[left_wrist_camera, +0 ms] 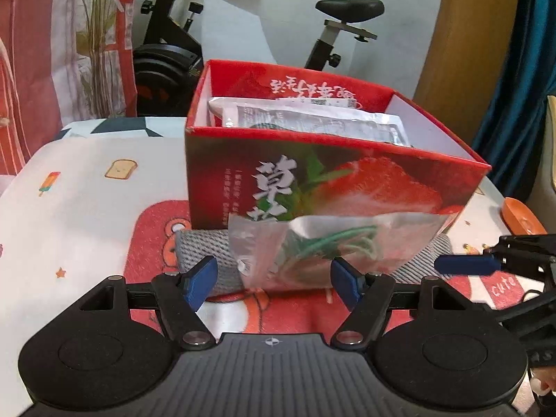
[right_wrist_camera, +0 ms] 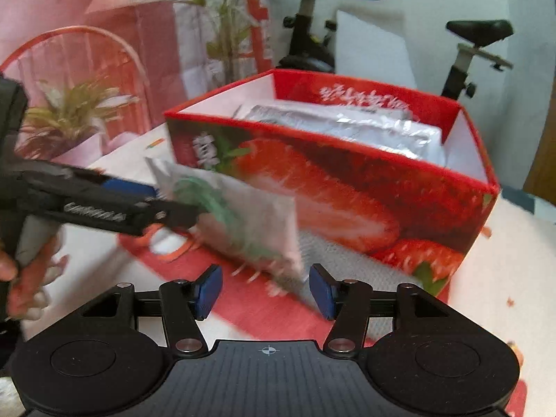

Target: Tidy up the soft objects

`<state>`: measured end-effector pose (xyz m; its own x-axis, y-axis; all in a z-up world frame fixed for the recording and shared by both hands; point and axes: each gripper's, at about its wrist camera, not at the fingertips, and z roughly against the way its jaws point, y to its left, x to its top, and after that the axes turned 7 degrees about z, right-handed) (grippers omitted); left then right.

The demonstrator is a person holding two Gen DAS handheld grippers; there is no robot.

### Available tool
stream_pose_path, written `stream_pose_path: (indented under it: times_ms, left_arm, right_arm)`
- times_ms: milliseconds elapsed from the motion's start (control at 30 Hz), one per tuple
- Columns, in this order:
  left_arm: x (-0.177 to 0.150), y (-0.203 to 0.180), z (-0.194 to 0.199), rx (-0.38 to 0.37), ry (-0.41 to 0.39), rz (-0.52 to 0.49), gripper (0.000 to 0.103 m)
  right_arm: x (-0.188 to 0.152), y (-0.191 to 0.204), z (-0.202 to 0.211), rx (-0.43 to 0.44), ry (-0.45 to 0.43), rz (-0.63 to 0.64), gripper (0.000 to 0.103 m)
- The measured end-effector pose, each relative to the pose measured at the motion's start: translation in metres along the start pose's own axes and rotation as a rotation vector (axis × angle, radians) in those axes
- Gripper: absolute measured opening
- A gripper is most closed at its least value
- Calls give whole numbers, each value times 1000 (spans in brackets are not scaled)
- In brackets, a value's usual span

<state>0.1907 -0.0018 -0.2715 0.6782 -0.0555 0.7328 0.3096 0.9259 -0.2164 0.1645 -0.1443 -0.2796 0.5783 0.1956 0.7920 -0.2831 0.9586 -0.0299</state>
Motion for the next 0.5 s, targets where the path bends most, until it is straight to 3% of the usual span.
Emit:
stream_pose_path:
  times_ms: [133,300,367,500]
  left_arm:
    - [4,4,-5,13,-9,5,74]
    - [4,5,-9,25,-29,-28,69]
    - [4,4,-12,23,-36,-49,61]
    - [3,7,-19,10,-16,-41,59]
  right_arm:
    - [3,-9,-15,30,-41,-19,48]
    - [5,-7,-25,19,-41,8,26]
    - [4,-12,-29,33,-39,-34,23]
    - [2,-16,-35,39,-40,-62,23]
